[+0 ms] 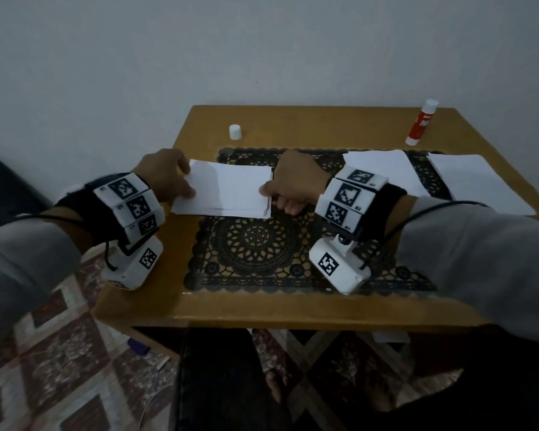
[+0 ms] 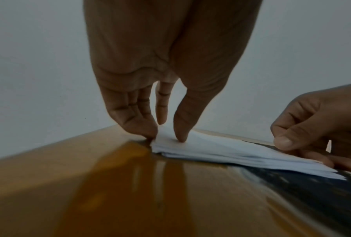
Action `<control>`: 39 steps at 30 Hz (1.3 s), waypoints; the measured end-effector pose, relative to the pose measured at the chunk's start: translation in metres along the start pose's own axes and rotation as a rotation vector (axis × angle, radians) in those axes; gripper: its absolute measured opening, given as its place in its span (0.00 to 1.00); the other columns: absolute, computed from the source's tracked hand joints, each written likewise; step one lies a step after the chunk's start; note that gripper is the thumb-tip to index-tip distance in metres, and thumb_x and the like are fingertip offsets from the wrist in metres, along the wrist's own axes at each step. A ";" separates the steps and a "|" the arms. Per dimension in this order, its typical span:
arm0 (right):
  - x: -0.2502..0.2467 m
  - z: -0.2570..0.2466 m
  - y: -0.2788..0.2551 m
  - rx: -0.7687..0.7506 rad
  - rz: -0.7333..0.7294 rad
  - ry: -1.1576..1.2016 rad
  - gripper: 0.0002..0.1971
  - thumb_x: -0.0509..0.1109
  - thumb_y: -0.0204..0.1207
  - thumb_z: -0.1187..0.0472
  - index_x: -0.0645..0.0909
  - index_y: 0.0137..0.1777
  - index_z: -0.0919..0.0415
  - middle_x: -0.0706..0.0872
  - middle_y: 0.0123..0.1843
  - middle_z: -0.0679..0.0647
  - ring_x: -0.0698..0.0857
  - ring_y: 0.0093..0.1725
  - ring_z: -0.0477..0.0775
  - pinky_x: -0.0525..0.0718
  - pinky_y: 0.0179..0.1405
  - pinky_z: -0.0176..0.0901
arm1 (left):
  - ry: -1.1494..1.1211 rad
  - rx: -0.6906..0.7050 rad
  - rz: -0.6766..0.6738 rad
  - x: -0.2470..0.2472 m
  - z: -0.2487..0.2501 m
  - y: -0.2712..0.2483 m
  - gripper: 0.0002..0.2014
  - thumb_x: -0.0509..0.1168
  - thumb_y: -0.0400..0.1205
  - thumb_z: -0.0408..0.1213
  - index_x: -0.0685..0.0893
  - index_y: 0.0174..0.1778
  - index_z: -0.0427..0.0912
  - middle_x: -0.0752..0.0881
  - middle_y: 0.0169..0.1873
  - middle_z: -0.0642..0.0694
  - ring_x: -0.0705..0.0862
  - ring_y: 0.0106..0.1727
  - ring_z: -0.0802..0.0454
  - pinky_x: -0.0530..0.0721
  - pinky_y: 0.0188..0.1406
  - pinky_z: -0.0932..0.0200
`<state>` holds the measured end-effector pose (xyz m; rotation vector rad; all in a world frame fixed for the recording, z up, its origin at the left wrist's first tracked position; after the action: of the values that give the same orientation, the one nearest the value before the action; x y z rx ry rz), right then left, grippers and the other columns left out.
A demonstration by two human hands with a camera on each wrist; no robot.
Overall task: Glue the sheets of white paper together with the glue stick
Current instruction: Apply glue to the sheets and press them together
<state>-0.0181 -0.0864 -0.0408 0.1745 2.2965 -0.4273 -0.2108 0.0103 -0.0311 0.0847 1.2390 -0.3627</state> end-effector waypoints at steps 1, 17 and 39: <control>-0.003 -0.001 0.000 -0.039 0.040 -0.056 0.15 0.73 0.77 0.62 0.82 0.33 0.71 0.89 0.32 0.65 0.87 0.25 0.59 0.91 0.29 0.53 | 0.011 0.007 -0.010 0.001 -0.001 0.000 0.24 0.77 0.73 0.36 0.78 0.63 0.39 0.80 0.61 0.37 0.80 0.56 0.38 0.78 0.46 0.51; -0.010 -0.004 -0.028 -0.286 0.015 -0.014 0.13 0.75 0.74 0.64 0.81 0.56 0.67 0.82 0.47 0.53 0.88 0.47 0.60 0.88 0.49 0.54 | 0.133 0.089 -0.138 0.006 0.014 -0.020 0.23 0.75 0.74 0.45 0.80 0.64 0.47 0.78 0.63 0.39 0.77 0.61 0.42 0.75 0.57 0.53; -0.156 0.163 -0.035 -0.138 0.524 -0.485 0.07 0.64 0.78 0.60 0.73 0.39 0.58 0.81 0.46 0.65 0.76 0.38 0.59 0.69 0.37 0.44 | 0.356 0.837 -0.177 0.090 0.274 -0.047 0.24 0.61 0.84 0.48 0.72 0.75 0.43 0.76 0.72 0.42 0.75 0.70 0.44 0.72 0.69 0.52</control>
<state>0.1913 -0.1763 -0.0233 0.5265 1.7106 -0.0294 0.0485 -0.1248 -0.0186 0.7868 1.3726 -1.0395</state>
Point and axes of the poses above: each hand's wrist, its own y-axis towards the middle knuckle, its own x-axis out of the palm, z = x × y, the point moved 5 cm from there along y, towards the middle knuckle
